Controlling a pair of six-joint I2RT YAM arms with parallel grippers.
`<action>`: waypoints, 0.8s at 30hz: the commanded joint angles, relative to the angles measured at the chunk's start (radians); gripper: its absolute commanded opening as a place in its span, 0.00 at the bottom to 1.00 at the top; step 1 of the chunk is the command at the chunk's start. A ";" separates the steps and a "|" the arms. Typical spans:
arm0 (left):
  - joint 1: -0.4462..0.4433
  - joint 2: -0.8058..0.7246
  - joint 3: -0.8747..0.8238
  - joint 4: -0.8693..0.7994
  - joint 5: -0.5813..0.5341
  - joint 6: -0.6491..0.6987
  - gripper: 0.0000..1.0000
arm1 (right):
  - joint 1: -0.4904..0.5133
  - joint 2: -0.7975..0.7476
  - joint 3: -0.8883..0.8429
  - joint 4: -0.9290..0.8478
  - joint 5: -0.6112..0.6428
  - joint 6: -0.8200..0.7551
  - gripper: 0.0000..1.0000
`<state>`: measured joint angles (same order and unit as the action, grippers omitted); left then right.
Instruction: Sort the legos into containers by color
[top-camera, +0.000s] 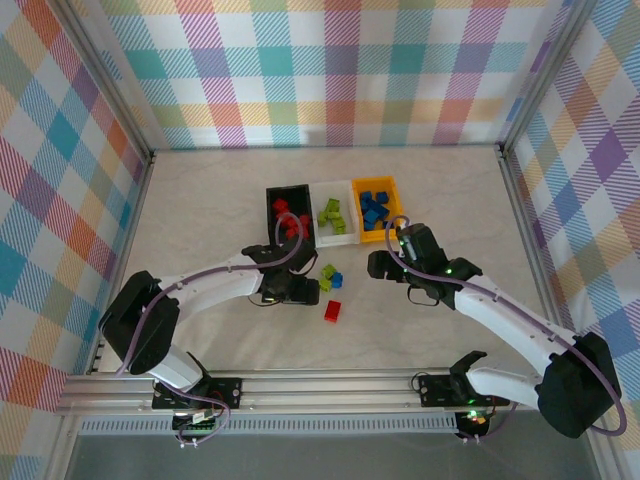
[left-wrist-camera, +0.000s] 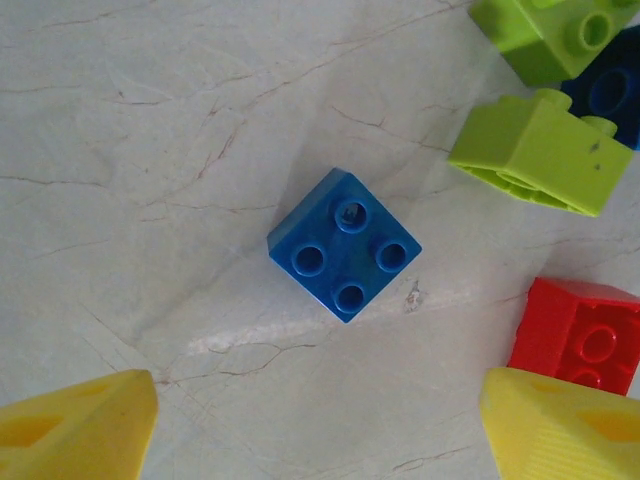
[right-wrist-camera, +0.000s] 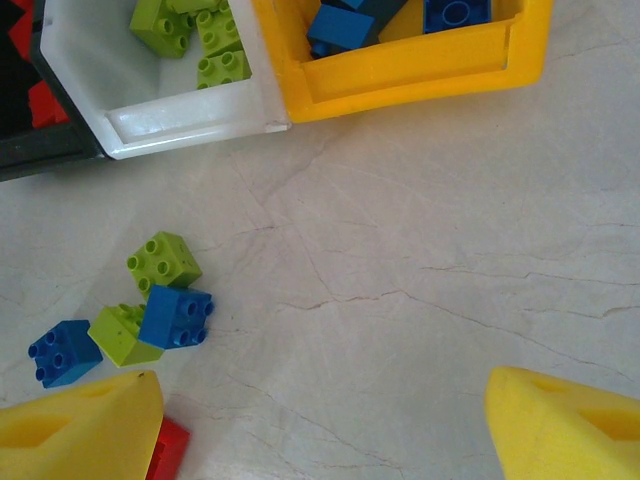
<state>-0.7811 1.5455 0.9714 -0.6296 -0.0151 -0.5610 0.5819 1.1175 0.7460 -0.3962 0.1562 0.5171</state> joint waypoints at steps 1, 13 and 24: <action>0.006 0.023 0.006 0.044 0.010 -0.027 0.81 | -0.006 0.002 0.003 0.018 -0.013 0.015 0.84; 0.034 0.192 0.089 0.083 -0.005 0.008 0.75 | -0.006 -0.024 -0.008 0.007 -0.003 0.005 0.84; 0.036 0.189 0.048 0.069 -0.006 0.011 0.44 | -0.006 -0.009 -0.008 0.023 0.004 0.004 0.84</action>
<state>-0.7498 1.7405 1.0374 -0.5468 -0.0189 -0.5541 0.5819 1.1118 0.7460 -0.3946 0.1566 0.5163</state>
